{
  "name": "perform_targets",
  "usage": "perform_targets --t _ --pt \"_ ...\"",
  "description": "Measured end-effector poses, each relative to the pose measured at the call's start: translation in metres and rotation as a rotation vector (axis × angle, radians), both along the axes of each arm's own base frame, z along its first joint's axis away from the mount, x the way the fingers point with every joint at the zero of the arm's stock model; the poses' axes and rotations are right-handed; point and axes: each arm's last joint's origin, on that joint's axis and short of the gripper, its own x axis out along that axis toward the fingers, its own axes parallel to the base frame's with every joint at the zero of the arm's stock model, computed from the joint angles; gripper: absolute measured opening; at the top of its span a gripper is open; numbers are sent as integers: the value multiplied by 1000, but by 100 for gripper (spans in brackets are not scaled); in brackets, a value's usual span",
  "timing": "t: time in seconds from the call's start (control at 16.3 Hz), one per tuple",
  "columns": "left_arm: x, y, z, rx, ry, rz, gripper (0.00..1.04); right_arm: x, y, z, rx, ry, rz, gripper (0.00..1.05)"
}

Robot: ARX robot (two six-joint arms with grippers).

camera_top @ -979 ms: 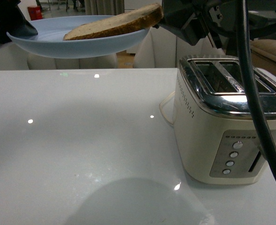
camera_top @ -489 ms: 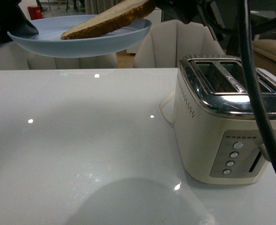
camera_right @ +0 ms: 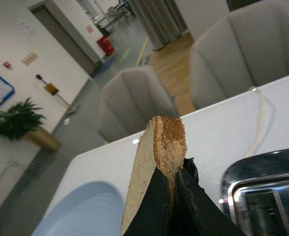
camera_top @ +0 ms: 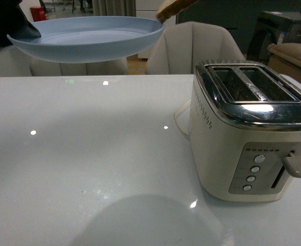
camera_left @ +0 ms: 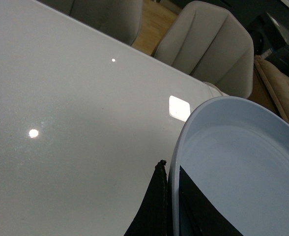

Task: Left arm holds plate, right arm toasts bread

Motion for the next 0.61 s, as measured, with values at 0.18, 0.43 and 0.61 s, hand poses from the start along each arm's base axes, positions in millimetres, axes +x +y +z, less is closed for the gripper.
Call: perform_targets --t 0.18,0.43,0.61 --pt "0 0 0 0 0 0 3 -6 -18 -8 -159 -7 -66 3" --pt "0 0 0 0 0 -1 3 -22 -27 -21 -316 118 -24 3" --pt "0 0 0 0 -2 0 3 -29 -32 -9 -318 73 -33 3"
